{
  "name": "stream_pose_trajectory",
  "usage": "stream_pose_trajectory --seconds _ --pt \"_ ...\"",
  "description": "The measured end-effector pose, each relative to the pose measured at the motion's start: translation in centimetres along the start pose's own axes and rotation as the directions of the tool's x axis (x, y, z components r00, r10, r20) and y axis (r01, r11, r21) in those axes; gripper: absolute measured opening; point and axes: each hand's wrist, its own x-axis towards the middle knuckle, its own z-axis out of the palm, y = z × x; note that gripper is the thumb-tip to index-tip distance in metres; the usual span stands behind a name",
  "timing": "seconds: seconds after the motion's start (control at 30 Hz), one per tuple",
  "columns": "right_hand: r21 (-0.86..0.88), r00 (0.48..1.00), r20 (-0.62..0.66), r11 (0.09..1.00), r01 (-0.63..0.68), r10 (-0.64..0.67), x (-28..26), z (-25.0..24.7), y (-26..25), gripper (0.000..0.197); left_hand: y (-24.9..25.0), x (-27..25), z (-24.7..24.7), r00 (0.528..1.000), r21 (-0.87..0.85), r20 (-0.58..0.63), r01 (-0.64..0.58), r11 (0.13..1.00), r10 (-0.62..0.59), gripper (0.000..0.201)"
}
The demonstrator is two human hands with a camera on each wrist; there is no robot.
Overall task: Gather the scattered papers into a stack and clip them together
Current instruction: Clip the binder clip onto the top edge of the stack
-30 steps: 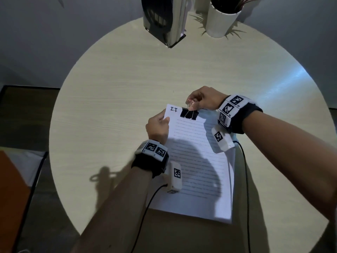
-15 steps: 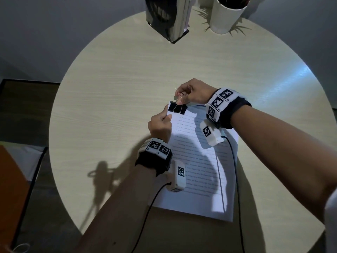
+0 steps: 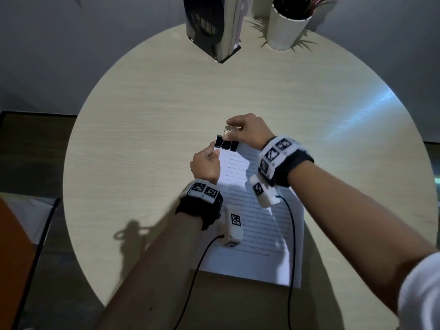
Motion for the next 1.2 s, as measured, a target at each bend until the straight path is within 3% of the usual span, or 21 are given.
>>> stream_pose_trajectory --seconds 0.13,0.27,0.33,0.43,0.47,0.53,0.6,0.7,0.77,0.83,0.93,1.0,1.07,1.1,1.17,1.2 --pt "0.002 0.982 -0.127 0.99 0.144 -0.143 -4.9 1.7 0.2 0.032 0.4 0.8 -0.5 0.993 -0.02 0.057 0.106 0.994 -0.105 0.035" --pt "-0.195 0.965 0.036 0.945 0.263 -0.261 -8.0 4.1 2.5 0.045 0.4 1.6 -1.0 0.977 -0.094 0.136 0.179 0.979 -0.165 0.036" --pt "-0.178 0.974 0.055 0.958 0.226 -0.219 -7.7 4.1 3.5 0.046 0.7 1.7 -1.4 0.969 -0.128 0.199 0.171 0.977 -0.144 0.041" --pt "-0.082 0.979 -0.188 0.995 0.063 -0.077 -6.4 2.3 4.7 0.039 1.7 1.1 -2.2 0.945 -0.051 0.327 0.04 0.998 -0.021 0.058" --pt "-0.074 0.978 -0.205 0.997 0.018 -0.033 -5.9 1.7 5.1 0.045 2.2 0.7 -2.5 0.924 -0.005 0.381 -0.024 1.0 0.024 0.065" --pt "-0.133 0.993 -0.114 0.99 -0.046 0.031 -5.0 0.8 5.4 0.052 3.6 0.2 -2.9 0.869 0.071 0.482 -0.162 0.984 0.108 0.077" --pt "-0.127 0.998 -0.056 0.992 -0.02 0.013 -4.5 0.3 5.4 0.035 5.0 -0.1 -3.1 0.814 0.125 0.563 -0.255 0.959 0.143 0.081" --pt "0.002 0.987 -0.143 0.997 0.073 -0.072 -5.4 -0.4 5.0 0.016 6.3 -0.2 -3.3 0.821 0.176 0.544 -0.315 0.933 0.174 0.073" --pt "0.028 0.974 -0.191 0.991 0.128 -0.12 -6.0 -1.2 4.9 0.013 6.5 -0.4 -3.4 0.804 0.188 0.518 -0.442 0.877 0.294 0.08" --pt "-0.009 0.975 -0.178 0.991 0.137 -0.136 -6.4 -1.7 4.6 0.011 7.0 -0.6 -3.3 0.739 0.235 0.534 -0.597 0.767 0.411 0.082" --pt "-0.022 0.97 -0.179 0.987 0.161 -0.163 -7.0 -2.2 4.4 0.011 7.6 -0.9 -2.8 0.666 0.319 0.643 -0.681 0.659 0.378 0.067" --pt "-0.033 0.956 -0.207 0.978 0.206 -0.208 -7.4 -2.3 4.3 0.011 7.9 -0.9 -2.6 0.704 0.318 0.608 -0.639 0.701 0.366 0.054" --pt "-0.047 0.937 -0.25 0.969 0.241 -0.245 -7.7 -2.5 4.1 0.011 8.1 -1.3 -2.6 0.801 0.212 0.53 -0.444 0.87 0.279 0.041" --pt "-0.048 0.929 -0.275 0.969 0.243 -0.246 -7.7 -2.7 4.1 0.011 7.9 -1.6 -2.6 0.82 0.14 0.524 -0.35 0.926 0.23 0.032" --pt "-0.043 0.913 -0.33 0.97 0.24 -0.241 -7.7 -3.2 4.2 0.01 6.6 -2.3 -2.5 0.832 0.12 0.53 -0.264 0.957 0.163 0.012" --pt "-0.029 0.901 -0.371 0.972 0.231 -0.225 -7.7 -3.6 4.3 0.009 5.5 -2.5 -2.4 0.841 0.182 0.524 -0.264 0.947 0.134 0.018"
